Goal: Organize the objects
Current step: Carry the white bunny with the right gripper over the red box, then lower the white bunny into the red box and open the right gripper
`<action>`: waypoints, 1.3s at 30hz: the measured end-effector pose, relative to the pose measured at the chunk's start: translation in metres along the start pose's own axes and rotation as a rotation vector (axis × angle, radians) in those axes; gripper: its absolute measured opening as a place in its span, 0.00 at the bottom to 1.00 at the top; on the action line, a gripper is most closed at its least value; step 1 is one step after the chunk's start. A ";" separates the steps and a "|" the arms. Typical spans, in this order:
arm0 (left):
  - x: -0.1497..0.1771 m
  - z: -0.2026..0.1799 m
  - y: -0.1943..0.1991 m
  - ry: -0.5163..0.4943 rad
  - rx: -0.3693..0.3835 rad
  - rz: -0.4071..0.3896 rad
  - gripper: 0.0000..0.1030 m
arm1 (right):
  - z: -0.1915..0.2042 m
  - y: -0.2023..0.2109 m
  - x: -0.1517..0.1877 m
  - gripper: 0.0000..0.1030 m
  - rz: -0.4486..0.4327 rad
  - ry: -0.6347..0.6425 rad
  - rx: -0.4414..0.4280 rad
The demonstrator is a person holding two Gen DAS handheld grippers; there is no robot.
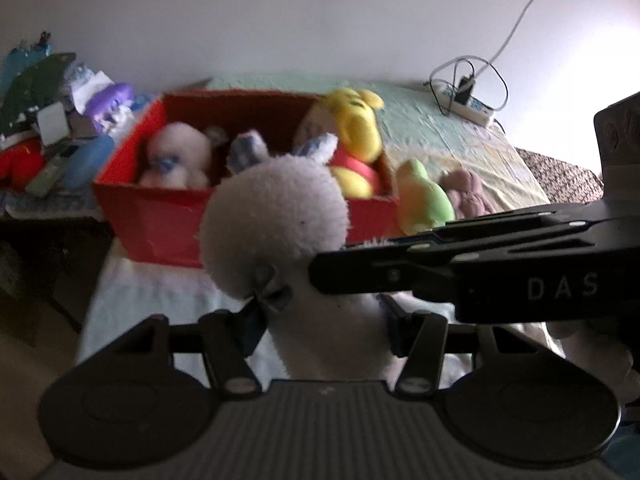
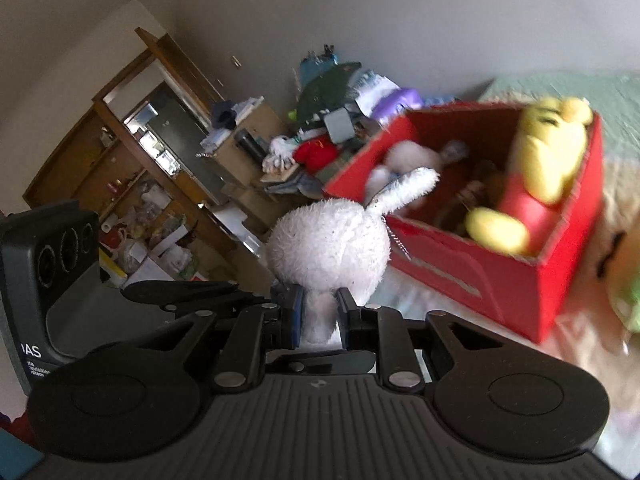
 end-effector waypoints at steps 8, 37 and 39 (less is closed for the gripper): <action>-0.038 0.037 0.007 -0.042 0.037 -0.081 0.55 | 0.006 -0.024 -0.030 0.19 -0.101 -0.012 0.066; -0.119 0.069 -0.152 -0.281 0.208 0.098 0.55 | -0.086 -0.084 -0.047 0.16 -0.117 -0.178 0.472; -0.120 0.070 -0.156 -0.272 0.224 0.113 0.55 | -0.086 -0.085 -0.049 0.16 -0.109 -0.178 0.484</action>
Point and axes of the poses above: each gripper's, at about its wrist camera, not at the fingertips, and y roughly against the way its jaws point, z to its left, x to its underside, the point moved 1 cm from there along -y, roughly the way its jaws point, and after that the axes turned 7 degrees about y, right-handed, at the moved point
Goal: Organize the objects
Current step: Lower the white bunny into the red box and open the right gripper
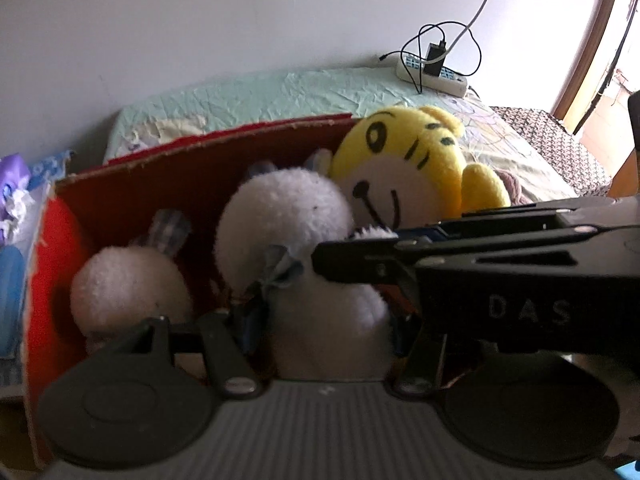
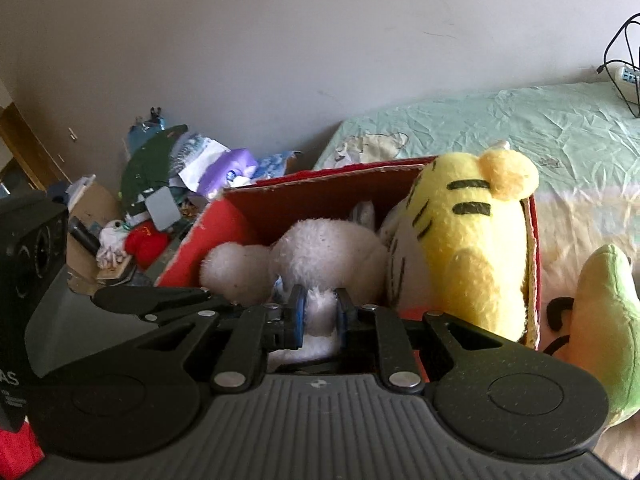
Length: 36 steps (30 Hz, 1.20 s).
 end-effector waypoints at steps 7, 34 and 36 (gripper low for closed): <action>0.000 -0.001 -0.021 0.009 0.009 0.074 0.55 | 0.003 -0.011 0.004 0.15 0.030 0.039 0.067; 0.002 -0.002 -0.013 0.024 -0.068 0.096 0.72 | -0.016 0.003 0.005 0.00 0.005 -0.095 0.073; 0.003 0.001 -0.005 0.038 -0.066 0.073 0.72 | -0.019 0.001 0.007 0.00 0.017 -0.098 0.079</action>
Point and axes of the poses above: each gripper's, at about its wrist camera, not at the fingertips, and y roughly against the way its jaws point, z to its left, x to its underside, the point moved 1 cm from there along -y, roughly the way its jaws point, and after that the axes turned 7 degrees about y, right-handed, at the moved point
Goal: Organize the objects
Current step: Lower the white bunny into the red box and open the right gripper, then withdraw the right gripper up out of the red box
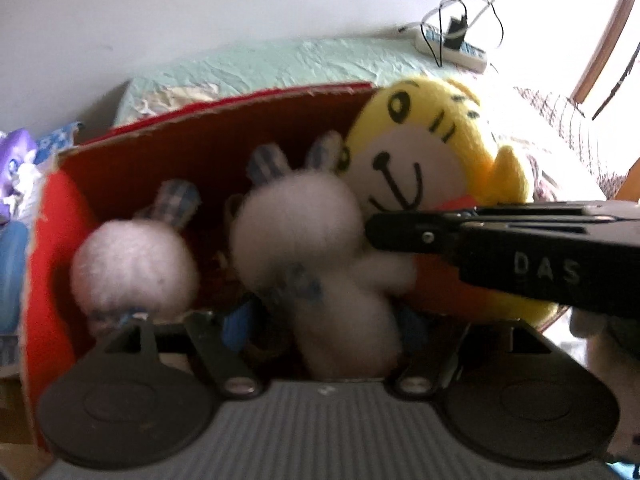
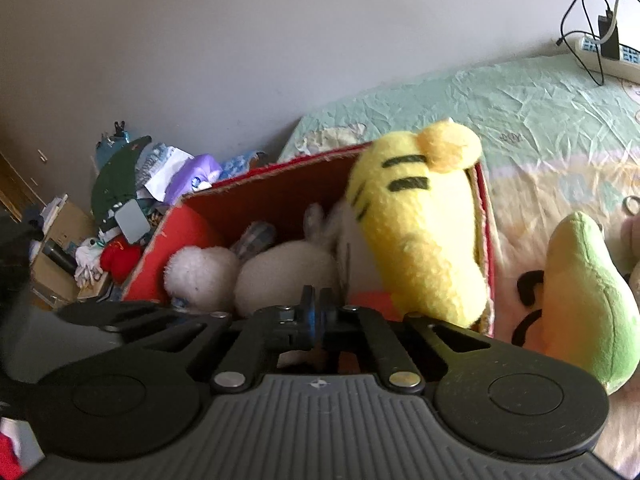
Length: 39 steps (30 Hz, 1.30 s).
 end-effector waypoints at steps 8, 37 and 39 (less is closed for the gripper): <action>0.007 0.009 0.016 0.027 0.024 -0.041 0.64 | -0.002 0.002 0.003 0.00 -0.009 0.014 -0.009; 0.000 -0.016 -0.006 -0.027 -0.032 0.010 0.72 | -0.005 0.027 0.015 0.01 -0.114 0.012 -0.003; 0.001 -0.018 -0.004 -0.034 -0.037 0.004 0.73 | -0.004 0.029 0.016 0.01 -0.118 0.015 0.001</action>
Point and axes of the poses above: each gripper's, at about its wrist camera, not at the fingertips, and y roughly against the way its jaws point, z to its left, x to its underside, the point moved 1 cm from there along -y, roughly the way its jaws point, and after that the axes turned 7 degrees about y, right-handed, at the moved point
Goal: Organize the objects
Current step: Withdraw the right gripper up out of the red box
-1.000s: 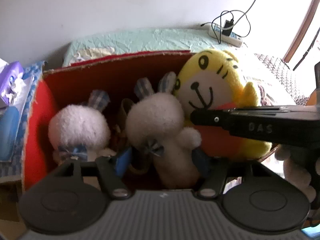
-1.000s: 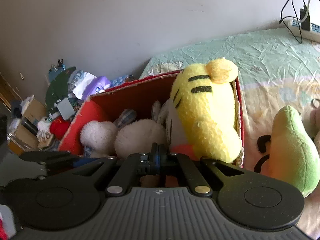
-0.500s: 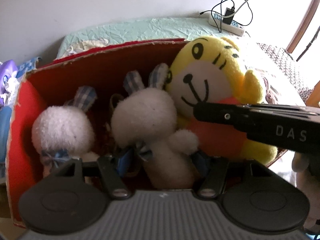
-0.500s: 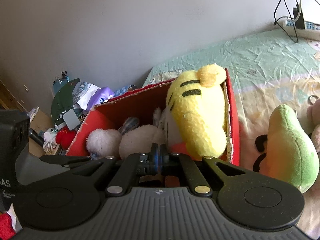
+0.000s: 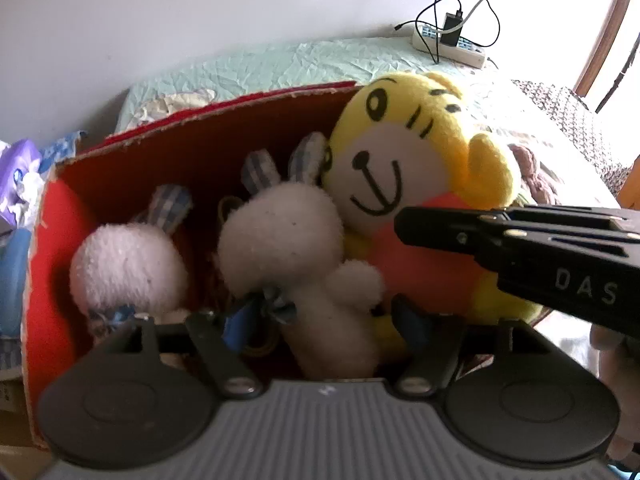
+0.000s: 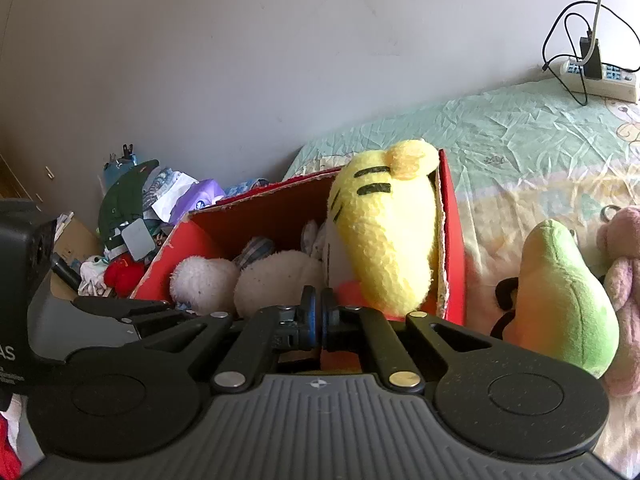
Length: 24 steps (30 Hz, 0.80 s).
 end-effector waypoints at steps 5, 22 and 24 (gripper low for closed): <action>0.000 -0.002 0.002 0.000 -0.006 -0.003 0.74 | 0.000 0.004 0.002 0.01 -0.009 -0.002 0.000; 0.008 -0.008 0.025 0.031 -0.051 -0.054 0.82 | 0.005 0.020 0.011 0.11 -0.014 -0.017 0.006; 0.008 -0.008 0.026 0.046 -0.055 -0.052 0.82 | 0.003 0.022 0.013 0.11 -0.016 -0.031 0.002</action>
Point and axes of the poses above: each gripper's, at about its wrist camera, not at the fingertips, and y roughly against the way its jaws point, z to its left, x to its underside, the point moved 1 cm from there along -y, roughly the way its jaws point, and after that the axes turned 7 degrees about y, right-handed, at the moved point
